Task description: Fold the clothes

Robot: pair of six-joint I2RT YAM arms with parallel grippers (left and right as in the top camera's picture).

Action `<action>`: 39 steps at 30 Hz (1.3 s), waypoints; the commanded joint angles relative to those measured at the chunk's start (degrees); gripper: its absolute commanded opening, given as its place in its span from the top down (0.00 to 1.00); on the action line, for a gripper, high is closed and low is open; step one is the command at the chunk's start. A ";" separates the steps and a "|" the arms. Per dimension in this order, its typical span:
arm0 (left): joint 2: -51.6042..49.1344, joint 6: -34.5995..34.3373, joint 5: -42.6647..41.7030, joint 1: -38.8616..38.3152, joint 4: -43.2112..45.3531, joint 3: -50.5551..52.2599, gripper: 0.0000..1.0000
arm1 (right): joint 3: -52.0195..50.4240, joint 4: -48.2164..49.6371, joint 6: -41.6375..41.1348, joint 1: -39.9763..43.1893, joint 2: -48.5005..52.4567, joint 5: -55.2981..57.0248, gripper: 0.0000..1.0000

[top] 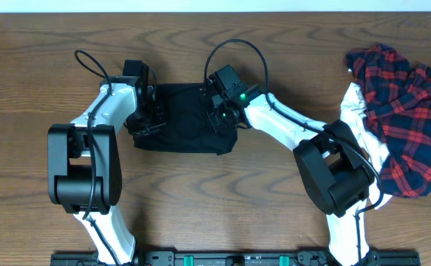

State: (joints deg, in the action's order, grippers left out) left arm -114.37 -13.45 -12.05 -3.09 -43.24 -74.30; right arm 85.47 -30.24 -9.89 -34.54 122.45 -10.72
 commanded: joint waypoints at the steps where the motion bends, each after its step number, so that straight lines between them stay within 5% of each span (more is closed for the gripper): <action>1: -4.48 0.72 1.20 0.17 -1.64 1.77 0.93 | -0.83 -2.38 -1.44 3.30 3.26 7.76 0.87; 15: -4.48 -0.59 9.77 0.28 -12.00 1.77 0.94 | -0.83 -3.17 -0.76 10.12 3.28 6.19 0.87; 28: 4.87 0.96 9.55 0.28 -8.11 -3.76 0.94 | -0.81 -4.74 -0.76 9.73 1.62 5.11 0.84; 39: 20.41 0.92 9.33 -0.52 -1.18 -5.22 0.93 | -0.07 0.09 3.23 8.02 -11.74 4.46 0.79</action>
State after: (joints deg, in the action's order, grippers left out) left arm -94.04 -13.23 -3.81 -3.20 -44.58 -79.31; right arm 85.21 -31.51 -8.71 -25.43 115.98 -7.14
